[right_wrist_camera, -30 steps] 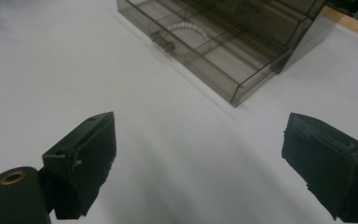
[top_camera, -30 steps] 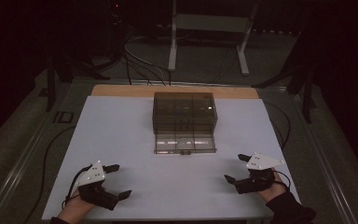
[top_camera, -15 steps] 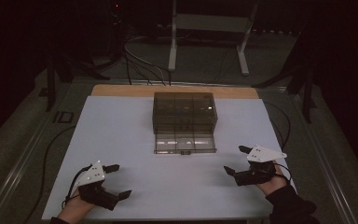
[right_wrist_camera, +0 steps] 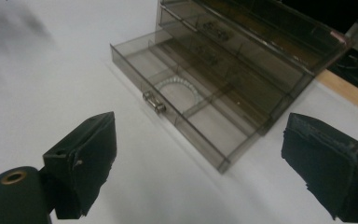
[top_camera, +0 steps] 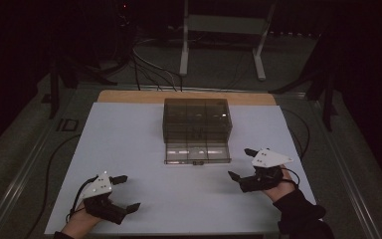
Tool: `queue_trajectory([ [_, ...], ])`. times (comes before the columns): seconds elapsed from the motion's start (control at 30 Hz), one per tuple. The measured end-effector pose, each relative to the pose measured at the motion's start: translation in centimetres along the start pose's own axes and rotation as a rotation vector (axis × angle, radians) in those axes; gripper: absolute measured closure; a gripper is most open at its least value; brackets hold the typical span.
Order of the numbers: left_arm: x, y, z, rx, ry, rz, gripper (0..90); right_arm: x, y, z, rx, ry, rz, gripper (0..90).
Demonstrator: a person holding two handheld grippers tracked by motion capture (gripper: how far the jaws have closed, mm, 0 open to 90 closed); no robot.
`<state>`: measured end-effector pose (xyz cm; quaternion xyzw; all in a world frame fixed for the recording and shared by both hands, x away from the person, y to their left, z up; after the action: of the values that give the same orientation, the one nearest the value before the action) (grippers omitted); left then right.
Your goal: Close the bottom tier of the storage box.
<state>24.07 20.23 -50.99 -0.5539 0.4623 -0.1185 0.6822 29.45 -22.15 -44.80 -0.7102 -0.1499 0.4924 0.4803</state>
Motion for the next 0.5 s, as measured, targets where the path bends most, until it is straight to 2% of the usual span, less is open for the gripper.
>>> queue_trajectory([
  [0.5,0.0,0.0,0.0,0.0,0.001,0.0,0.0,3.6,-2.2,0.4,-0.015,-0.023,-0.014,10.3],
])
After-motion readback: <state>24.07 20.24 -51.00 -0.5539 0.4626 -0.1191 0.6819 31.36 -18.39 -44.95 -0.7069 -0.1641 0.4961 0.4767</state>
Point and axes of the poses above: each handheld gripper's, and its own axes: x roughly forward along the jaws, y roughly out of its underside, z roughly to its left, the point moved 3 cm from there along x, roughly forward along the jaws, and after that the axes turned 9 degrees about -y, right-handed, at the moved point
